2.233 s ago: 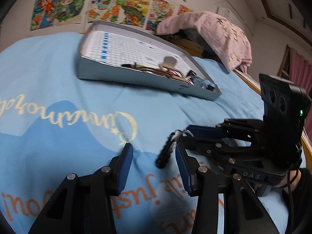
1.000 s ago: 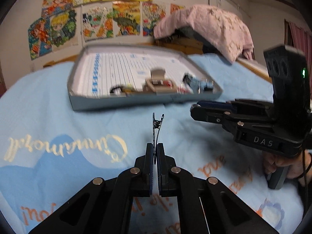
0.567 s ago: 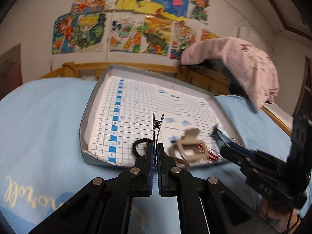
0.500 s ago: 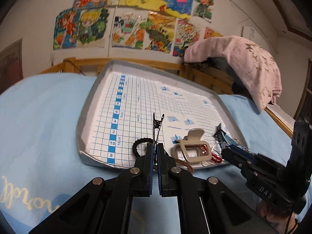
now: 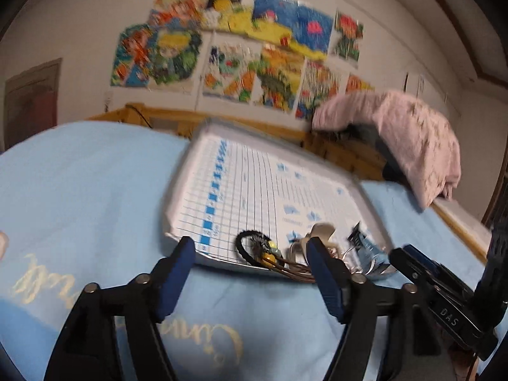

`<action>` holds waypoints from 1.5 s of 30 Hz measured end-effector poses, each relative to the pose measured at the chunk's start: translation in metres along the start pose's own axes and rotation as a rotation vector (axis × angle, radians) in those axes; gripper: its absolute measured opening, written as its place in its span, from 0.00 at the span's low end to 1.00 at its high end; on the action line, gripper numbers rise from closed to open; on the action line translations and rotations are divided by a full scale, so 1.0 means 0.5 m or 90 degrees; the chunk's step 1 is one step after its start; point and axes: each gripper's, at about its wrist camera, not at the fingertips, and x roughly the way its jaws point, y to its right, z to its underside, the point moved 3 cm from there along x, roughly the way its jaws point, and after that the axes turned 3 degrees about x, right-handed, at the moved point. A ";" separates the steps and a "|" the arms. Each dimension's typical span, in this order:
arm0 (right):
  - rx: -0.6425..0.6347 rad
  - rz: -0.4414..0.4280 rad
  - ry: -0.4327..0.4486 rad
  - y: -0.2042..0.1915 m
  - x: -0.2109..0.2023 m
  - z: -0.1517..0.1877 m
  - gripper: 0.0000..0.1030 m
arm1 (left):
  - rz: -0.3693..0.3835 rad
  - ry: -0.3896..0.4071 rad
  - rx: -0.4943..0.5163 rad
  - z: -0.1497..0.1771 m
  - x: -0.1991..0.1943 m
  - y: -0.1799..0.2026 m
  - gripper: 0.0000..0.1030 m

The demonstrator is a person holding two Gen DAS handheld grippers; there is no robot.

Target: Organize jewelry

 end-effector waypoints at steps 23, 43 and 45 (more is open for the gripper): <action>-0.061 -0.008 0.115 -0.053 -0.288 0.015 0.91 | -0.098 0.108 0.043 0.074 -0.263 0.027 1.00; -0.063 -0.010 0.108 -0.053 -0.278 0.014 0.91 | -0.100 0.109 0.046 0.078 -0.270 0.024 1.00; -0.062 -0.010 0.108 -0.053 -0.278 0.014 0.91 | -0.100 0.108 0.047 0.079 -0.270 0.024 1.00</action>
